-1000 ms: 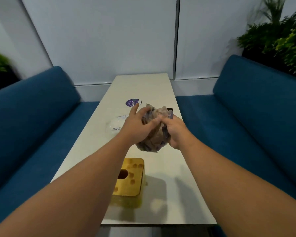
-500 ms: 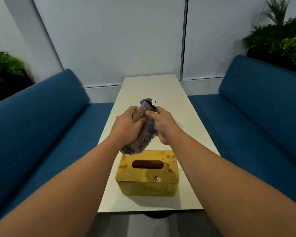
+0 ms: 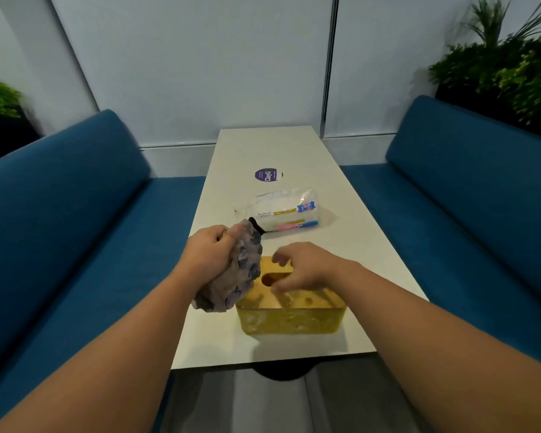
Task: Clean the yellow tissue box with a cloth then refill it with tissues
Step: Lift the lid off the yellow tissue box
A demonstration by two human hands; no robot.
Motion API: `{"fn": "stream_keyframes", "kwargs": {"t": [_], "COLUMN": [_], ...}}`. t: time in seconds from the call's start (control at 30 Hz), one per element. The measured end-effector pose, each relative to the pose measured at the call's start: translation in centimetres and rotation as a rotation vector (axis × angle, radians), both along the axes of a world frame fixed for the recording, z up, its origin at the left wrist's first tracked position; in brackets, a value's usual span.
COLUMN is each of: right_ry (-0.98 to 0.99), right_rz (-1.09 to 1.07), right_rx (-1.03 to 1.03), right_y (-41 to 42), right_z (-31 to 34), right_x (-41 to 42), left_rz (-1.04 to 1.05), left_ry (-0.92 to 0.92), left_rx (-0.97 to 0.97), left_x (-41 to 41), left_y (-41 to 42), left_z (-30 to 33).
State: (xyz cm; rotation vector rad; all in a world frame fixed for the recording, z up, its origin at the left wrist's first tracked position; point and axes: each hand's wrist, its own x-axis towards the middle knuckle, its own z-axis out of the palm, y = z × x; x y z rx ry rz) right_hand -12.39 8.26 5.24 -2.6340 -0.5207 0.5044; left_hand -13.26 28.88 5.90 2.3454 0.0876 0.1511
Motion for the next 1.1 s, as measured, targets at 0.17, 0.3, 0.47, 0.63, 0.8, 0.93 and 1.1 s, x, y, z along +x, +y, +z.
{"fn": "stream_keyframes", "kwargs": {"t": [0.17, 0.3, 0.47, 0.63, 0.8, 0.93, 1.1], "right_ry": [-0.093, -0.078, -0.046, -0.028, -0.002, 0.001, 0.005], "right_rz": [0.115, 0.142, 0.107, 0.084, 0.054, 0.049, 0.046], "right_rx": [-0.380, -0.434, -0.425, -0.398, -0.360, -0.340, -0.294], "right_y": [0.8, 1.6, 2.2, 2.1, 2.0, 2.0, 1.4], "right_z": [-2.0, -1.9, -2.7, -2.4, -2.5, -2.6, -2.0], "right_x": [-0.2, -0.5, -1.0, -1.1, -1.3, -1.2, -1.2], "left_rz": [0.022, 0.018, 0.005, 0.001, -0.027, -0.036, -0.035], "left_ry": [0.015, 0.022, 0.005, 0.009, 0.007, 0.011, 0.017], "left_rx": [0.020, -0.009, -0.023, -0.023, -0.034, -0.016, -0.014], "left_x": [-1.1, -1.0, -0.9, -0.7, -0.8, -0.9, -0.8], "left_y": [1.6, 2.3, 3.0, 3.5, 3.1, 2.7, 2.5], "left_z": [-2.2, -2.4, -2.2, -2.1, -1.7, -1.5, -1.7]}}
